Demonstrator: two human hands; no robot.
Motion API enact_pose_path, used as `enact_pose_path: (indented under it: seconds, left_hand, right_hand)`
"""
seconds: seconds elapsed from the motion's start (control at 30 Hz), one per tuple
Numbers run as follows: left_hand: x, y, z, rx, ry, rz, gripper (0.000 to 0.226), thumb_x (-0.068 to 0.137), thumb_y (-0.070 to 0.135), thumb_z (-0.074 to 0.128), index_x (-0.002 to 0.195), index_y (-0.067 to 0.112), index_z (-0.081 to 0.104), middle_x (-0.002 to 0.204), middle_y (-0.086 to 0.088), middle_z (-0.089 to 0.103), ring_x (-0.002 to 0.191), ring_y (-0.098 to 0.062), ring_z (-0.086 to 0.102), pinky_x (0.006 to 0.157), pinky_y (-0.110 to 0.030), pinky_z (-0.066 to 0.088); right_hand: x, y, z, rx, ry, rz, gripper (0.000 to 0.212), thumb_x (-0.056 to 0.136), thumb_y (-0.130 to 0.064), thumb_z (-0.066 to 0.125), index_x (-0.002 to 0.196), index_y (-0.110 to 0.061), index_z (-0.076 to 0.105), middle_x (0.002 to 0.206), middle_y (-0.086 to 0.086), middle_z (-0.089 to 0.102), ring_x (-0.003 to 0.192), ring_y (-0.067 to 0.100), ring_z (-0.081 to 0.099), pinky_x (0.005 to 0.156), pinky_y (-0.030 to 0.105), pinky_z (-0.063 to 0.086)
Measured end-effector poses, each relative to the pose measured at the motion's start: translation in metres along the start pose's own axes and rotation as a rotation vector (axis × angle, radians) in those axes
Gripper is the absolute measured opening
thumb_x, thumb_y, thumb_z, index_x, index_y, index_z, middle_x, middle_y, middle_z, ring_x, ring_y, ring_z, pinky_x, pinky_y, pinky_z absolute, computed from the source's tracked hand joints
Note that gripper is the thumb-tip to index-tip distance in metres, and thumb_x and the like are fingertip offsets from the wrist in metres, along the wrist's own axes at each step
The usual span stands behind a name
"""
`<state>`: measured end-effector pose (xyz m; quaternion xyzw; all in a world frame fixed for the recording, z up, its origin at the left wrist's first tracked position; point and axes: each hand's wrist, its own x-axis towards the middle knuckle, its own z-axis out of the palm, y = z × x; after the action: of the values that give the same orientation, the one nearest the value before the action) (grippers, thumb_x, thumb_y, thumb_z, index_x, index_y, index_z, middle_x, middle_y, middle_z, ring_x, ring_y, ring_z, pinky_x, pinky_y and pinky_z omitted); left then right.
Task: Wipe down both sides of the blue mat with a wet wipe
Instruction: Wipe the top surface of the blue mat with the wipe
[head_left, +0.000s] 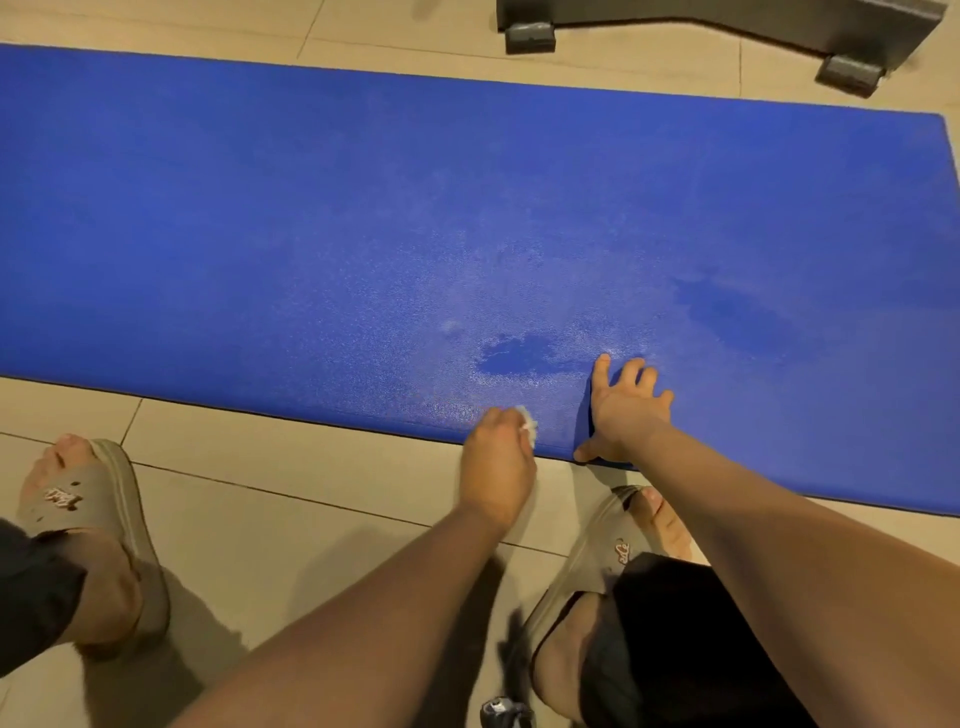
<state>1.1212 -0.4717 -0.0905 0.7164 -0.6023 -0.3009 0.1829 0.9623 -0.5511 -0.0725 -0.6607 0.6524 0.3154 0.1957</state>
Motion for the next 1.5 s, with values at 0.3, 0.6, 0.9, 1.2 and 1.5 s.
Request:
enact_pose_path:
  seconds: [0.3,0.6,0.9,1.2,1.5]
  left_hand:
    - [0.032,-0.056,-0.088,0.377,-0.005,-0.235,0.006,0.095,0.011,0.055,0.097,0.009,0.061,0.105,-0.015,0.065,0.093,-0.036,0.063,0.073,-0.038,0.044]
    - [0.05,-0.092,-0.093,0.176,0.135,-0.298,0.012,0.097,0.01,0.055,0.104,0.003,0.062,0.106,-0.018,0.059,0.092,-0.04,0.058,0.072,-0.038,0.038]
    - [0.057,-0.083,-0.095,0.071,0.02,-0.221,0.019,0.093,0.008,0.061,0.109,0.006,0.07,0.113,-0.016,0.067,0.1,-0.036,0.064,0.085,-0.038,0.051]
    - [0.056,-0.01,-0.026,0.089,-0.072,-0.02,0.021,0.097,0.012,0.056,0.112,0.006,0.07,0.115,-0.013,0.063,0.101,-0.033,0.063,0.085,-0.036,0.046]
    - [0.053,-0.021,-0.038,0.33,-0.075,0.183,0.018,0.094,0.012,0.058,0.108,0.014,0.07,0.104,-0.011,0.061,0.094,-0.032,0.06,0.078,-0.038,0.047]
  right_hand:
    - [0.0,-0.008,-0.004,-0.001,0.003,0.039,0.148,0.062,-0.064,0.086,0.157,-0.007,-0.013,0.157,0.031,0.005,0.145,0.051,0.012,0.105,0.06,0.039]
    - [0.001,-0.012,-0.005,-0.092,-0.017,0.086,0.149,0.062,-0.072,0.081,0.157,-0.007,-0.014,0.157,0.03,0.009,0.145,0.049,0.015,0.106,0.054,0.042]
    - [0.001,-0.021,-0.015,-0.134,0.012,0.104,0.144,0.06,-0.07,0.083,0.155,0.005,0.004,0.146,0.026,0.031,0.135,0.045,0.037,0.098,0.044,0.051]
    - [-0.005,-0.004,-0.004,-0.098,0.089,0.018,0.144,0.06,-0.074,0.08,0.157,-0.008,-0.004,0.15,0.023,0.023,0.138,0.042,0.027,0.101,0.045,0.044]
    - [-0.012,0.004,-0.004,-0.087,0.143,-0.03,0.141,0.061,-0.079,0.075,0.158,-0.01,-0.002,0.145,0.021,0.026,0.133,0.039,0.03,0.101,0.043,0.041]
